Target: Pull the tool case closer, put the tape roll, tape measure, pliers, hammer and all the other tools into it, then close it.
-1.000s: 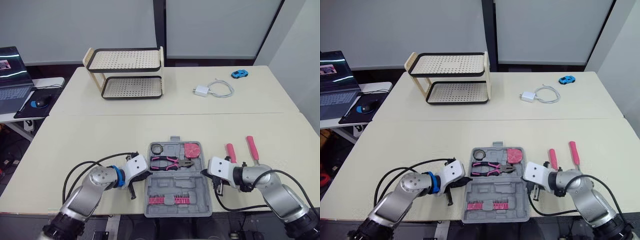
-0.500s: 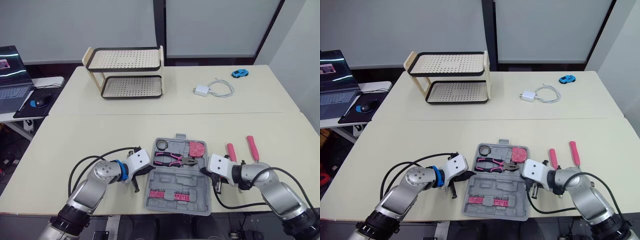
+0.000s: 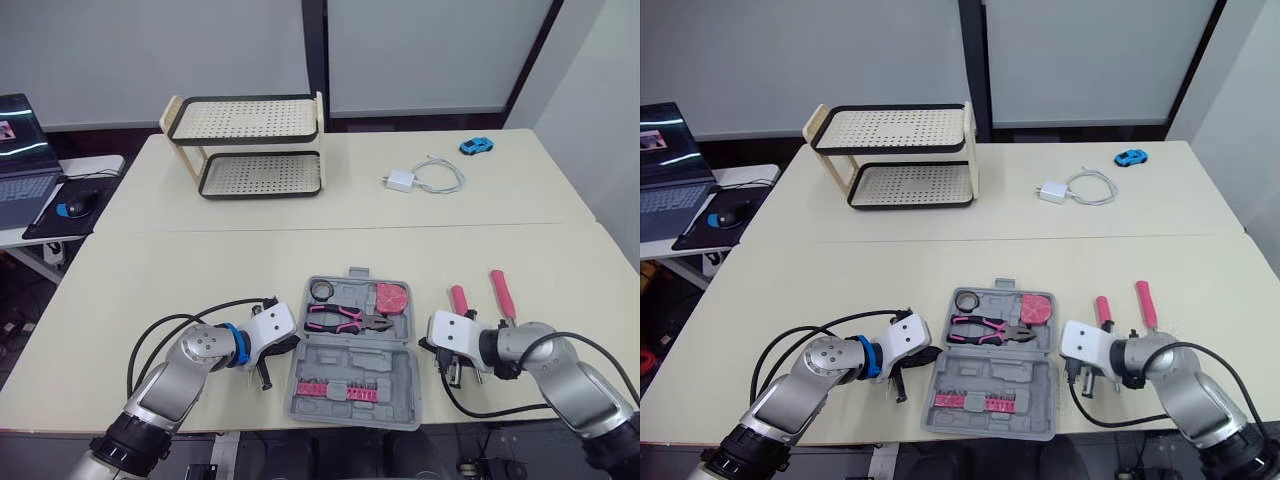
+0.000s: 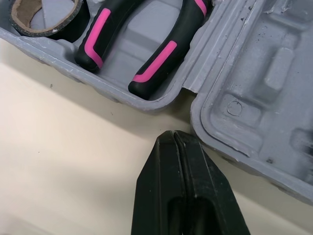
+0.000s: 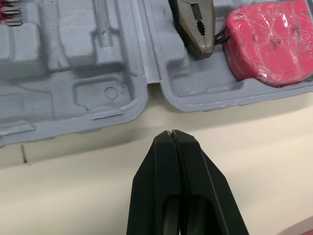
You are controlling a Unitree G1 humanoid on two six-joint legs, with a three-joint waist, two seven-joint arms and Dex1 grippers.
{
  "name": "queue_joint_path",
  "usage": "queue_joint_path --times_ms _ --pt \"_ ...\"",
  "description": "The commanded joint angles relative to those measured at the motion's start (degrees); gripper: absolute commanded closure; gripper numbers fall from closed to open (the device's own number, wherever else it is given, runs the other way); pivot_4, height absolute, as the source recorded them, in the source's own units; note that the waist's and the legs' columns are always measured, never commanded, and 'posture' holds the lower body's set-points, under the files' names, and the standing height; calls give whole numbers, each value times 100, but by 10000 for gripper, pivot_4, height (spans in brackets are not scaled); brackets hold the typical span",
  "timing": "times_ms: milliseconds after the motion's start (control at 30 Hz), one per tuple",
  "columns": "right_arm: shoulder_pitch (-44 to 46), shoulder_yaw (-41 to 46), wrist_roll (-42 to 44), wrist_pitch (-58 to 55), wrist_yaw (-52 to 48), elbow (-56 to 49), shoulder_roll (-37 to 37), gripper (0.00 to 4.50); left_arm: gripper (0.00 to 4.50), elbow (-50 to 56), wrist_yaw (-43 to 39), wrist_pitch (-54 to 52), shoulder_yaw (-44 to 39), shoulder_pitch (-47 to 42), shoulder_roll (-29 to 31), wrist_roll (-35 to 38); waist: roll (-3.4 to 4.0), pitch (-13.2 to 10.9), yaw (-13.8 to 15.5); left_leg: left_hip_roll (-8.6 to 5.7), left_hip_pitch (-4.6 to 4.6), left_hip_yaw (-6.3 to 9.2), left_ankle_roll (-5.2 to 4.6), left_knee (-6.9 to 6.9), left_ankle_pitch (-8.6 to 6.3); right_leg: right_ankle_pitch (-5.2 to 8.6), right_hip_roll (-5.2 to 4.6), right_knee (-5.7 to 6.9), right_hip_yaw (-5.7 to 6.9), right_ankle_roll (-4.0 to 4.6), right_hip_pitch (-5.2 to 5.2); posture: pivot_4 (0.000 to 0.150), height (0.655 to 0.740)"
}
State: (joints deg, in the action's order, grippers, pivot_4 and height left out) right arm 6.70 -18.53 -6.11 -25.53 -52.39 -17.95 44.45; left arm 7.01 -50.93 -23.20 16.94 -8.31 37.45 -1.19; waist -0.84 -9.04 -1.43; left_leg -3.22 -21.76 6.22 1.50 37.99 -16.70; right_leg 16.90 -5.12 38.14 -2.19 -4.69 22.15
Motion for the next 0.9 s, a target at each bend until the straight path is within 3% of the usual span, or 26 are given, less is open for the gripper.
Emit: queue_joint_path --times_ms 33,467,900 --pt "202 -210 -132 -126 -19 12 -98 44772 45000 -1 -29 -87 198 -88 -72 -90 0 0 10 -1 1 -1 0 1 0 0 -1 0 0 0 -1 1500 7400" --pt "470 -363 -42 -347 -30 -10 -498 44772 45000 431 -362 -673 299 -20 -157 245 1 1 -7 -3 2 0 0 3 0 0 -2 0 -1 -1 -2 1500 7400" --pt "708 -295 -142 -171 197 434 -727 44772 45000 -313 -211 -174 228 -569 -294 -10 1 2 13 -4 4 3 0 5 1 -1 -2 4 0 -1 -3 1500 7400"
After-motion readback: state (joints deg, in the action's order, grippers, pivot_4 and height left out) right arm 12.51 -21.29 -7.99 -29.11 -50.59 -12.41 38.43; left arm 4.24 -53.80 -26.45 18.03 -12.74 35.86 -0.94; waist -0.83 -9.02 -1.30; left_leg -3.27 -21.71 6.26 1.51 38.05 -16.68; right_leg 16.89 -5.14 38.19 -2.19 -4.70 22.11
